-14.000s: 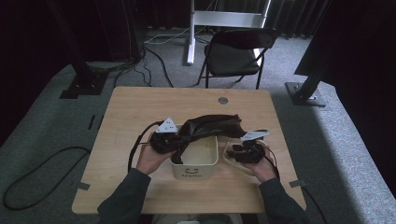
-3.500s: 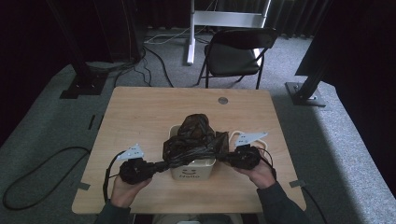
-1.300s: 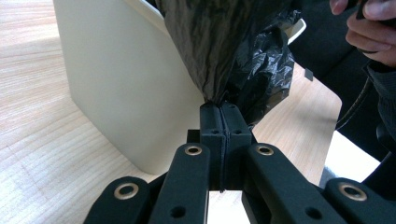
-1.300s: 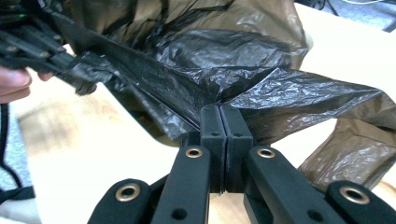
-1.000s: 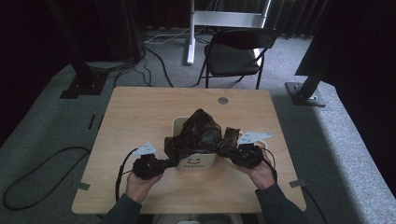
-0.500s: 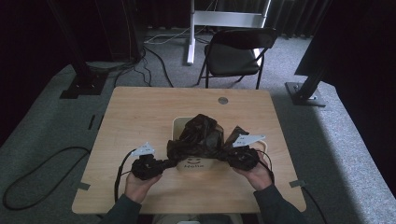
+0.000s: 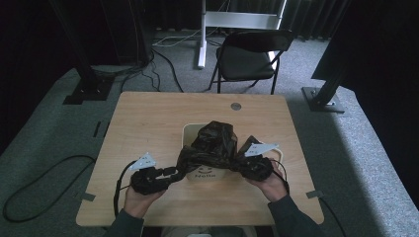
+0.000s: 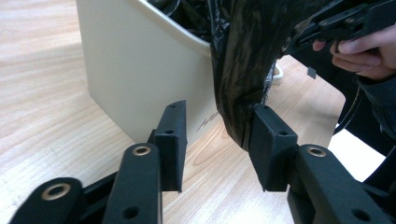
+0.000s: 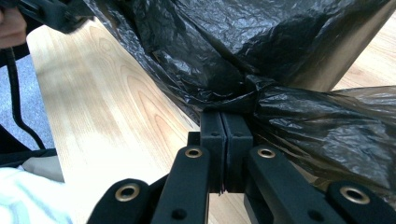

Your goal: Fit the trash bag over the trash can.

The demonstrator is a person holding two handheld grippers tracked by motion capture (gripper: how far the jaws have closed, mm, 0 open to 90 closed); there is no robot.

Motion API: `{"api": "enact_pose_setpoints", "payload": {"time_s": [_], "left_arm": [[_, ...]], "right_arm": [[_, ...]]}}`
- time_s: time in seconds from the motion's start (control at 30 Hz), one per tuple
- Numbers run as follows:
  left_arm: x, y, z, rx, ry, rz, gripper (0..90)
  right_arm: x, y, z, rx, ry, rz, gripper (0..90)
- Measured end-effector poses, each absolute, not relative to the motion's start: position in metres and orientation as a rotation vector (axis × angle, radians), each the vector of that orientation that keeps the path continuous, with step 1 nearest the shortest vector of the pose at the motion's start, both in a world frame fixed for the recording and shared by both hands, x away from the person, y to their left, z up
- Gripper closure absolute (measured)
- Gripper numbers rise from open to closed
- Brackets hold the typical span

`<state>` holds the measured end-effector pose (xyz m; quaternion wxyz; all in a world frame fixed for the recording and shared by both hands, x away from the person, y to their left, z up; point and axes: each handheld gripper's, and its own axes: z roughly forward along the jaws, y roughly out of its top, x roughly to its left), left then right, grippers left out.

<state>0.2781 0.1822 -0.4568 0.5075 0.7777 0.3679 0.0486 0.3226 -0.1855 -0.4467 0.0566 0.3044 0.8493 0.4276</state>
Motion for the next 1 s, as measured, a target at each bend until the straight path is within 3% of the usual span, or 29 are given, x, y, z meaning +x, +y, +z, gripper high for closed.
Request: {"api": "enact_pose_setpoints", "payload": {"time_s": [1.0], "left_arm": [[0.264, 0.196, -0.411, 1.836, 0.785, 0.219, 49.9]], "right_arm": [[0.323, -0.185, -0.447, 0.909, 2.576, 1.269, 89.4]]}}
